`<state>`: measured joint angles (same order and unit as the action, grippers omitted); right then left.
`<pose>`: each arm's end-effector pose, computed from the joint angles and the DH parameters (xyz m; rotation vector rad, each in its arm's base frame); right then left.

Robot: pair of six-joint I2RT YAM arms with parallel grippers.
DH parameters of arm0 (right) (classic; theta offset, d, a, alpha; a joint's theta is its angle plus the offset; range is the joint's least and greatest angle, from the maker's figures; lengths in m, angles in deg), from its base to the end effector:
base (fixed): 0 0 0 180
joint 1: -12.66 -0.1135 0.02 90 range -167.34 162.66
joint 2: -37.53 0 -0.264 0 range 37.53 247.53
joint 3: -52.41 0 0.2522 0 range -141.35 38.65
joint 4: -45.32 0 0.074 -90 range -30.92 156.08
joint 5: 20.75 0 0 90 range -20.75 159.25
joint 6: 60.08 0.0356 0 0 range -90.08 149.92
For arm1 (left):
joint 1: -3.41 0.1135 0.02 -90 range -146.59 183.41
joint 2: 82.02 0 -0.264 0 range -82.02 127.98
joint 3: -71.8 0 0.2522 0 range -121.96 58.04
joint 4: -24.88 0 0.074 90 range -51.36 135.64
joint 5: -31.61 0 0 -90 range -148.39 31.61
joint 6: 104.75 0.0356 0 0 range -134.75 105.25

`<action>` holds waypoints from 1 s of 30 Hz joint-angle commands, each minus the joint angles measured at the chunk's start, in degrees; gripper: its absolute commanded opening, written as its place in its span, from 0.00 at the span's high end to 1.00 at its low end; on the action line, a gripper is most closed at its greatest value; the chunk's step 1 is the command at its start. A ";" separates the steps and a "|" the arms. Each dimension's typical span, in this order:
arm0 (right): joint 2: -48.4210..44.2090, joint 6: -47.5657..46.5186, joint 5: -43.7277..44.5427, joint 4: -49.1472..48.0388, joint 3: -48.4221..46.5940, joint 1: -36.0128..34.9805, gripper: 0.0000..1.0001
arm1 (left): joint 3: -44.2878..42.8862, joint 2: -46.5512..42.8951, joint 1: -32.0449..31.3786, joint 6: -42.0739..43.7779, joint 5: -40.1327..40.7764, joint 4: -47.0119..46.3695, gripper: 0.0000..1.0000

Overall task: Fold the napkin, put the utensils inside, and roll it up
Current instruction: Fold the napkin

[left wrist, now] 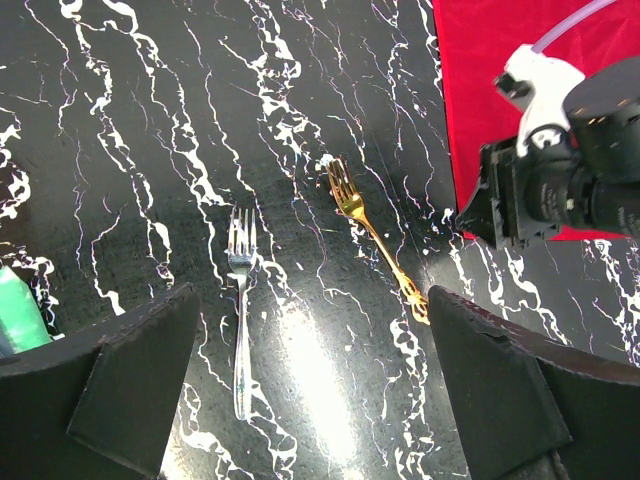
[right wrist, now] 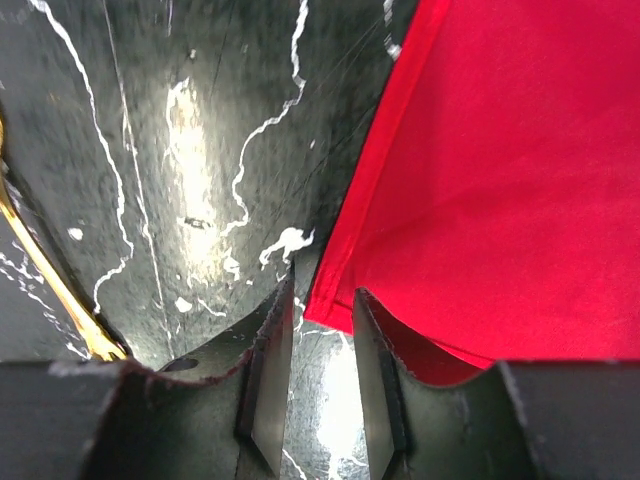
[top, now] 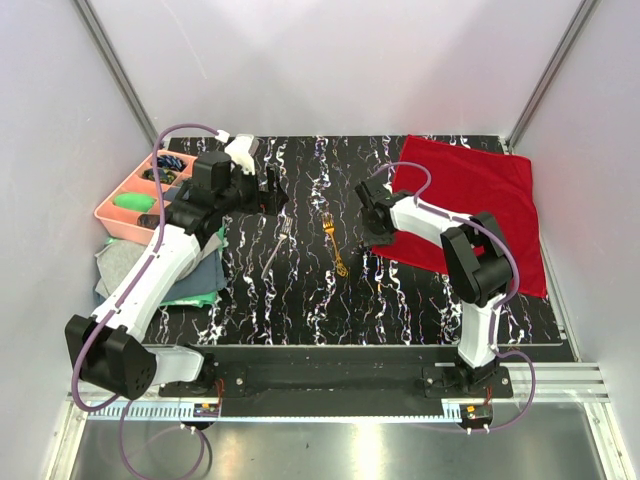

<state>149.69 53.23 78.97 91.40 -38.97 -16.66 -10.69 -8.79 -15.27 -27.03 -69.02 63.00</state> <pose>0.3502 0.1898 0.1682 -0.0948 2.7044 0.0393 0.2709 -0.0985 0.3542 0.2329 2.0942 -0.5203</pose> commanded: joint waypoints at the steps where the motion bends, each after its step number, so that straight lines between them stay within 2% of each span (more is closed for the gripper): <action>1: 0.08 -1.86 2.24 0.82 -2.36 -1.35 0.62 | 0.26 -1.25 0.31 -0.29 0.53 -2.21 0.01; 19: 3.94 -1.78 0.66 2.66 -2.09 -1.79 0.62 | 0.26 -1.43 0.40 -0.74 0.44 -2.30 0.01; 22: 4.91 -1.34 0.39 3.63 -2.44 -1.79 0.67 | 0.26 -1.60 0.40 -0.91 0.44 -2.39 0.01; 26: 5.79 -1.25 -1.01 4.42 -2.01 -1.79 0.80 | 0.35 -1.78 0.40 -1.00 0.44 -2.30 0.01; 30: 6.67 -1.34 -3.73 4.51 -1.48 -1.88 0.97 | 0.26 -1.95 0.39 -1.00 0.44 -2.39 0.01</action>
<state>152.64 51.70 78.68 93.73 -41.40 -17.88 -10.69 -8.79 -15.22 -27.77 -69.05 63.00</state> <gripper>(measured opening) 0.107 0.987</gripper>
